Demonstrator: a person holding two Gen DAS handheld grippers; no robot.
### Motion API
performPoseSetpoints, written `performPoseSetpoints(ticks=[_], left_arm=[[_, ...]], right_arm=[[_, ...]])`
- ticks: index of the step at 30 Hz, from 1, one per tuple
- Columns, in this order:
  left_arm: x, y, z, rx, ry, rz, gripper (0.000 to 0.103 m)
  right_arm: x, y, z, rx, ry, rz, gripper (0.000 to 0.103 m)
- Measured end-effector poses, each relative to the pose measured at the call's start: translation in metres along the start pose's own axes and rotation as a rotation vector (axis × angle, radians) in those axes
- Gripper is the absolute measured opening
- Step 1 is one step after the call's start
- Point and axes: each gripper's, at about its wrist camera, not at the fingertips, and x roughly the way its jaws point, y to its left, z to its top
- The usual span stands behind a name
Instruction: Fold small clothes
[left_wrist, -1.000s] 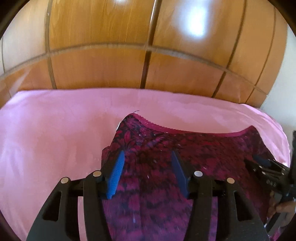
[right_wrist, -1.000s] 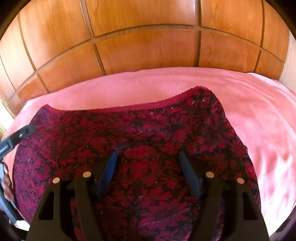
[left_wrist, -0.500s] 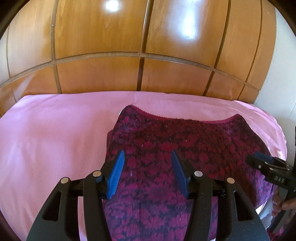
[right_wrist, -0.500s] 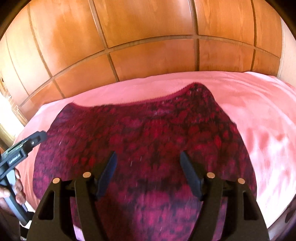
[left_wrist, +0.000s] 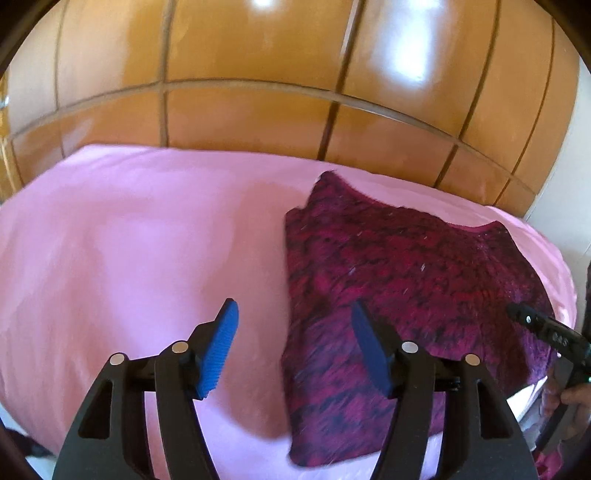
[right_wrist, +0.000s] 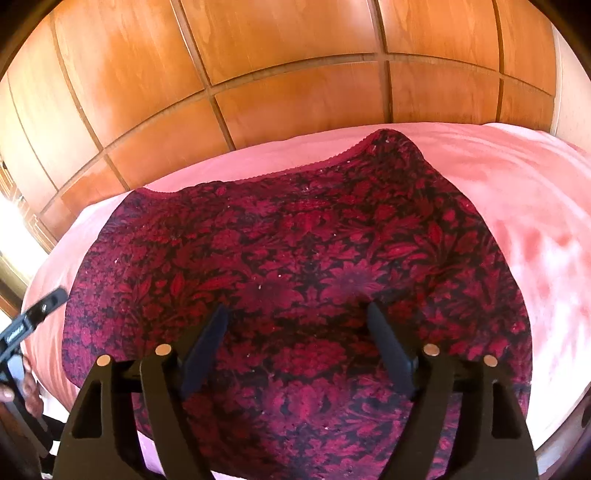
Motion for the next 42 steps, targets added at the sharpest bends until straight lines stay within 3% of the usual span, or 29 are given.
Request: performPoseSetpoints(ticks=[2,5,7,8,9,13,16,17,18,19,21,23,25,26,27,28,32,35,36,37,39,42], left_arm=[[-0.002,0.015,-0.013,-0.039,0.031,-0.038,0.062],[0.002,0.031,-0.031,-0.104,0.090,-0.131,0.038],[0.005,0.036,-0.038,-0.146,0.118,-0.221,0.000],[0.004,0.036,-0.039,-0.148,0.113,-0.231,0.000],[0.003,0.036,-0.041,-0.136,0.108,-0.194,0.000],[0.017,0.051,-0.058,-0.179,0.193,-0.141,0.000],[0.005,0.068,-0.054,-0.271,0.160,-0.213,0.000],[0.001,0.071,-0.049,-0.283,0.147,-0.226,0.005],[-0.003,0.073,-0.042,-0.288,0.122,-0.231,0.023],[-0.007,0.074,-0.037,-0.304,0.095,-0.255,0.050],[-0.010,0.075,-0.030,-0.350,0.067,-0.343,0.063],[-0.008,0.067,-0.025,-0.360,0.068,-0.425,0.065],[0.001,0.057,-0.025,-0.349,0.089,-0.434,0.065],[0.005,0.054,-0.026,-0.337,0.109,-0.443,0.060],[0.011,0.044,-0.031,-0.303,0.140,-0.448,0.013],[0.013,0.038,-0.034,-0.268,0.155,-0.419,0.011],[0.006,0.044,-0.048,-0.259,0.160,-0.372,0.010],[0.006,0.037,-0.043,-0.200,0.165,-0.355,0.014],[0.005,0.035,-0.035,-0.195,0.149,-0.376,0.020],[0.004,0.034,-0.030,-0.197,0.136,-0.383,0.037],[0.006,0.033,-0.012,-0.210,0.091,-0.390,0.053],[0.020,0.026,0.016,-0.190,0.085,-0.373,0.053]], right_arm=[[0.000,0.000,0.000,0.003,-0.002,0.003,0.080],[0.002,-0.001,0.000,0.009,-0.005,0.009,0.081],[0.004,-0.002,0.001,0.014,-0.007,0.016,0.081],[0.005,-0.003,0.001,0.016,-0.007,0.017,0.081],[0.005,-0.004,0.002,0.019,-0.006,0.020,0.081],[0.006,-0.010,0.001,0.022,-0.008,0.040,0.081],[0.005,-0.009,0.001,0.016,-0.012,0.039,0.081],[0.005,-0.009,0.000,0.020,-0.015,0.041,0.082],[0.005,-0.009,-0.001,0.021,-0.018,0.043,0.083],[0.004,-0.009,-0.002,0.019,-0.020,0.043,0.083],[0.004,-0.008,-0.002,0.018,-0.023,0.042,0.083],[0.004,-0.009,-0.003,0.021,-0.027,0.048,0.083],[0.003,-0.009,-0.004,0.019,-0.029,0.050,0.083],[0.003,-0.009,-0.004,0.018,-0.030,0.052,0.083],[0.003,-0.010,-0.003,0.020,-0.031,0.056,0.083],[0.002,-0.010,-0.004,0.022,-0.032,0.060,0.083],[0.000,-0.014,-0.005,0.022,-0.034,0.076,0.083],[0.002,-0.011,-0.005,0.007,-0.031,0.065,0.084],[0.002,-0.011,-0.005,0.006,-0.032,0.062,0.084],[0.001,-0.011,-0.005,0.007,-0.031,0.059,0.084],[-0.002,-0.010,-0.004,0.010,-0.030,0.062,0.084],[-0.011,-0.008,-0.001,0.005,-0.033,0.063,0.084]])
